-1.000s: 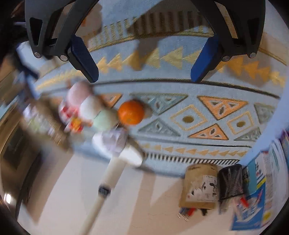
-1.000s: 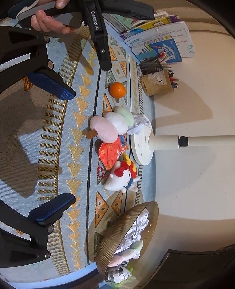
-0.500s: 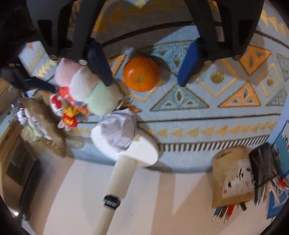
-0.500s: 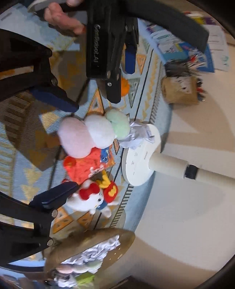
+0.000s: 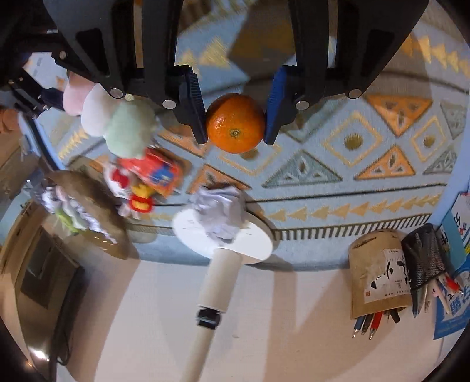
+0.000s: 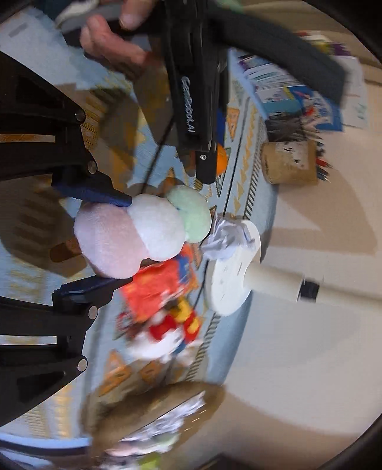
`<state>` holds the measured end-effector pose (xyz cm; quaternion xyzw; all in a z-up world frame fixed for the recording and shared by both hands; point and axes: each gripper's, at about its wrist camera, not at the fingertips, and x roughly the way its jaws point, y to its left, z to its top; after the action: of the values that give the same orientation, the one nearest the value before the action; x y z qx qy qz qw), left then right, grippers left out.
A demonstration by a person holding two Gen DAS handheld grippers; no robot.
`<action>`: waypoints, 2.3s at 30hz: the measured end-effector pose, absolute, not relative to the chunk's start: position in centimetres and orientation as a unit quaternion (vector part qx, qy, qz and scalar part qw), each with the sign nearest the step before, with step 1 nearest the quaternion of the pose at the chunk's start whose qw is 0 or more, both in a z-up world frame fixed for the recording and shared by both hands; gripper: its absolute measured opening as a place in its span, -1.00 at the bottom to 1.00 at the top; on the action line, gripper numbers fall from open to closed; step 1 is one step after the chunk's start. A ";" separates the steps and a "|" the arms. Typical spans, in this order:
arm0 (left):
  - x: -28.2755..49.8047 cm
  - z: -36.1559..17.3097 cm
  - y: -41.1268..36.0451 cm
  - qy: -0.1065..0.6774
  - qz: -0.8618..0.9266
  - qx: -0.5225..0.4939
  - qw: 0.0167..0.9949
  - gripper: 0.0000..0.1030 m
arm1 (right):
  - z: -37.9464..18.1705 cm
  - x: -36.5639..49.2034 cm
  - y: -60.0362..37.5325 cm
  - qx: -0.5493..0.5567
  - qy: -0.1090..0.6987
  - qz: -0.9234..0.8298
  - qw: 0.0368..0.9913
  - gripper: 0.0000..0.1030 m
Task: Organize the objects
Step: 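Grasp the mandarin with the left gripper while the right grasps the plush skewer, then carry the mandarin and plush skewer to the bowl and release them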
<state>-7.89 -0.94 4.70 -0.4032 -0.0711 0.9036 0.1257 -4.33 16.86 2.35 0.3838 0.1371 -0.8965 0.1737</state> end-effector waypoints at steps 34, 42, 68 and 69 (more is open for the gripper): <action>0.4 4.5 1.6 -0.096 0.933 -0.329 0.111 -0.31 | -0.1 0.4 21.8 0.444 0.078 -0.884 0.123 -0.08; -1.9 10.6 4.1 -0.107 0.929 -0.311 0.172 -0.31 | 5.7 -0.4 28.9 0.420 -0.042 -0.893 0.159 -0.08; -20.4 9.3 22.5 -0.077 0.884 -0.354 0.295 0.44 | 12.1 -24.3 43.9 0.347 -0.115 -0.931 0.012 0.65; -19.8 9.6 21.6 -0.081 0.884 -0.354 0.294 0.44 | 12.0 -23.9 44.1 0.349 -0.118 -0.930 0.010 0.65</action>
<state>-19.83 21.57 9.61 -0.3542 -0.0810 0.8840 0.2940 -23.88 44.07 11.99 0.3493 -0.1177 -0.9295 0.0103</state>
